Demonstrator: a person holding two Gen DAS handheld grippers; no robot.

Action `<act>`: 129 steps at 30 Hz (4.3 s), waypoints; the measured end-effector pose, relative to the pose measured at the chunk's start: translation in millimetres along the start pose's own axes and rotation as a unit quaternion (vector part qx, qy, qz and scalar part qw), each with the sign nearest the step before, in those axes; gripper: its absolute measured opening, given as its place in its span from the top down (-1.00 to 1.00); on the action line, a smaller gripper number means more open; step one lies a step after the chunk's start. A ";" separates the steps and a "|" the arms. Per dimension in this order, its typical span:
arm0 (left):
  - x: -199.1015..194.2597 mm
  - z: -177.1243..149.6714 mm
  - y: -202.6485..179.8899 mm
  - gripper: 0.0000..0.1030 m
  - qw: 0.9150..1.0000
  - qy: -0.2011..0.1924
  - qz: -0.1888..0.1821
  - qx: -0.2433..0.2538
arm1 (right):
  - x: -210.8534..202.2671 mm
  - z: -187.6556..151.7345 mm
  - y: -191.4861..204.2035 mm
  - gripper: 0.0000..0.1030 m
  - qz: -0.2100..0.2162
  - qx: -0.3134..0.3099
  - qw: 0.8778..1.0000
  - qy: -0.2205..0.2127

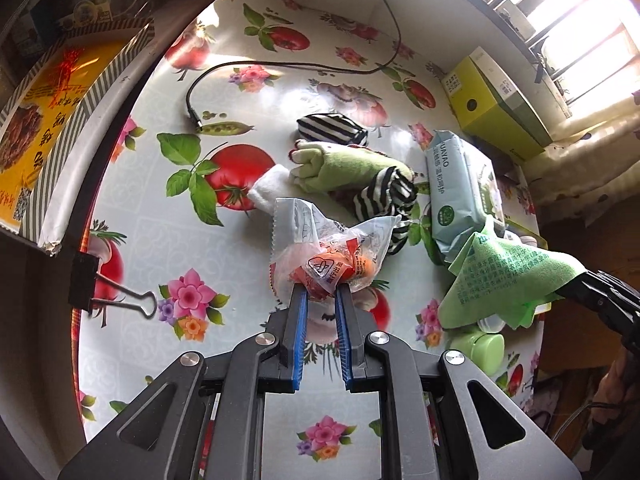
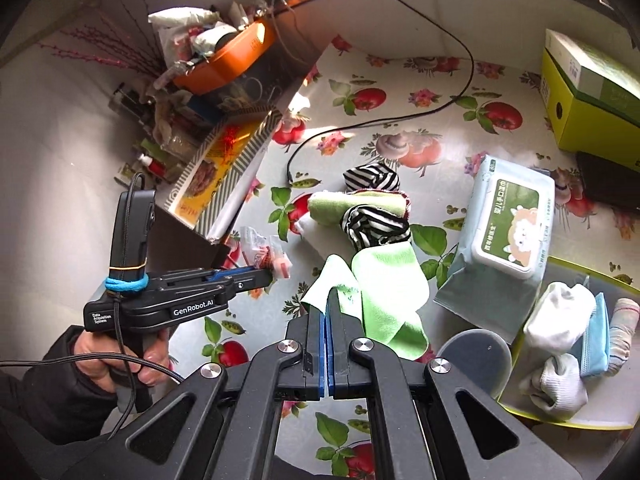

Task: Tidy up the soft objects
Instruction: 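Carry the plastic bag and green cloth over the yellow-rimmed tray, then lower the green cloth into the tray and open the right gripper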

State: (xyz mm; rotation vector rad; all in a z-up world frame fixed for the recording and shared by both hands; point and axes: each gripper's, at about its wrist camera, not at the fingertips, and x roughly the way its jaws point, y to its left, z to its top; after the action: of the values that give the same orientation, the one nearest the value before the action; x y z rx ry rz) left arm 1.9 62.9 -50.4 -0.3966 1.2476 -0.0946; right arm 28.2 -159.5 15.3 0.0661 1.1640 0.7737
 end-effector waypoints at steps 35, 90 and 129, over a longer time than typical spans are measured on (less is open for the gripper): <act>19.6 18.9 -201.2 0.72 0.976 0.032 -0.054 0.209 | -115.5 -59.0 -125.7 0.97 -0.068 0.145 0.980 -0.119; 92.4 5.0 -336.1 0.72 0.935 0.104 -0.062 0.334 | -117.7 -114.1 -316.1 0.96 -0.109 0.299 0.938 -0.137; 104.8 2.4 -360.1 0.72 0.927 0.110 -0.064 0.354 | -99.7 -127.4 -346.2 0.90 -0.138 0.334 0.926 -0.112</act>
State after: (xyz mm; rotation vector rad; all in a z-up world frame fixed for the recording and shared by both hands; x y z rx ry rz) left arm 89.9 -300.5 -20.9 0.1698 1.3141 -0.6964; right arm 81.1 -517.5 -107.3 0.5332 1.1408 0.0891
